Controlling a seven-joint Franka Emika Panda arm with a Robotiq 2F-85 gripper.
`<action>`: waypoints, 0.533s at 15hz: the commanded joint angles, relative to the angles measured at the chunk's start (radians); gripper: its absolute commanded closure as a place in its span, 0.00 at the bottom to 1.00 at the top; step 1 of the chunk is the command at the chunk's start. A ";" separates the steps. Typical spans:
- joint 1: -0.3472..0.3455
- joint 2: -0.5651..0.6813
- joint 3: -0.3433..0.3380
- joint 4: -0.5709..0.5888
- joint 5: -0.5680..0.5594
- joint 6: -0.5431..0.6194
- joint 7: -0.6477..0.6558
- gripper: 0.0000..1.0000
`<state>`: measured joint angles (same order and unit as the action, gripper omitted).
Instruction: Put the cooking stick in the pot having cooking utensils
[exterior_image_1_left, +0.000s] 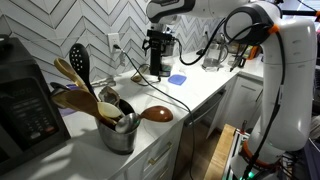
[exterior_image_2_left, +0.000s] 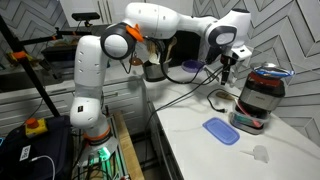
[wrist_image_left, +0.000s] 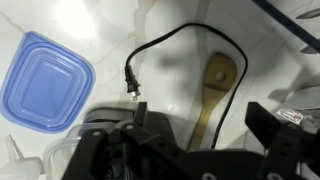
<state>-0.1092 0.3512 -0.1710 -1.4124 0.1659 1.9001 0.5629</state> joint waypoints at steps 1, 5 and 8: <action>0.001 0.015 0.002 0.006 -0.007 0.018 0.032 0.00; 0.012 0.078 0.000 0.021 -0.003 0.074 0.137 0.00; 0.024 0.122 -0.013 0.028 -0.027 0.124 0.267 0.00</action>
<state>-0.0964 0.4215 -0.1696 -1.4123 0.1586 1.9875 0.7231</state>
